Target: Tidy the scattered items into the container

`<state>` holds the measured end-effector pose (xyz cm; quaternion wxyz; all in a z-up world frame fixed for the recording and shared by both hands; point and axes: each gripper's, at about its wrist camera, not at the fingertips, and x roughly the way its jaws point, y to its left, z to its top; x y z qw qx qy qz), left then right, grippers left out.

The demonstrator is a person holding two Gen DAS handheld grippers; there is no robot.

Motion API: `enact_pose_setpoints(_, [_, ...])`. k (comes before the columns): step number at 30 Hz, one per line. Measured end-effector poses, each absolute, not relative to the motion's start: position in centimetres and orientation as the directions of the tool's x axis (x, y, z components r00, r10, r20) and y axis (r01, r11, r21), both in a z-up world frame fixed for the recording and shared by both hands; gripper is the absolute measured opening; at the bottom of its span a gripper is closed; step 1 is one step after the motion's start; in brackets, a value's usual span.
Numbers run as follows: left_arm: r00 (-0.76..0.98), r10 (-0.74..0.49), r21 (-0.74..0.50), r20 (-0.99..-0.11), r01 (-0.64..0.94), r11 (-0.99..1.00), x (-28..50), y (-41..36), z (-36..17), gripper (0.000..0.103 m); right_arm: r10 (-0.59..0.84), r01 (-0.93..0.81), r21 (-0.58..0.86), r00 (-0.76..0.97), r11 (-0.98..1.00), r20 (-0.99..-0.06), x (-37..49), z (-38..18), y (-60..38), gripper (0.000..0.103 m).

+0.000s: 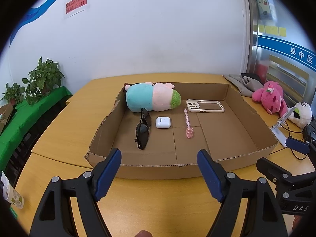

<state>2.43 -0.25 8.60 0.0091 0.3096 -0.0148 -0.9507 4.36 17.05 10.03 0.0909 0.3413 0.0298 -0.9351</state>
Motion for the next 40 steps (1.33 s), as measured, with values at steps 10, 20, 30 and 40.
enact_pose_setpoints(10, [-0.799,-0.034,0.038,-0.600,0.015,-0.999,2.5,-0.1,8.1,0.079,-0.144,0.193,-0.004,-0.742,-0.981,-0.655,4.5,9.7,16.9,0.103])
enact_pose_setpoints(20, [-0.801,-0.033,0.041,-0.598,0.011,-0.999,2.7,-0.2,8.1,0.079,-0.142,0.196,-0.009,-0.739,-0.981,-0.659,4.8,9.6,16.7,0.103])
enact_pose_setpoints(30, [-0.796,-0.038,0.044,-0.604,0.015,-0.999,2.7,-0.2,7.8,0.079,-0.140,0.193,-0.008,-0.739,-0.981,-0.659,4.9,9.5,16.6,0.103])
enact_pose_setpoints(40, [-0.795,-0.048,0.037,-0.604,0.032,-0.999,2.8,-0.6,7.4,0.079,-0.140,0.202,-0.019,-0.740,-0.979,-0.658,5.1,9.2,16.2,0.103])
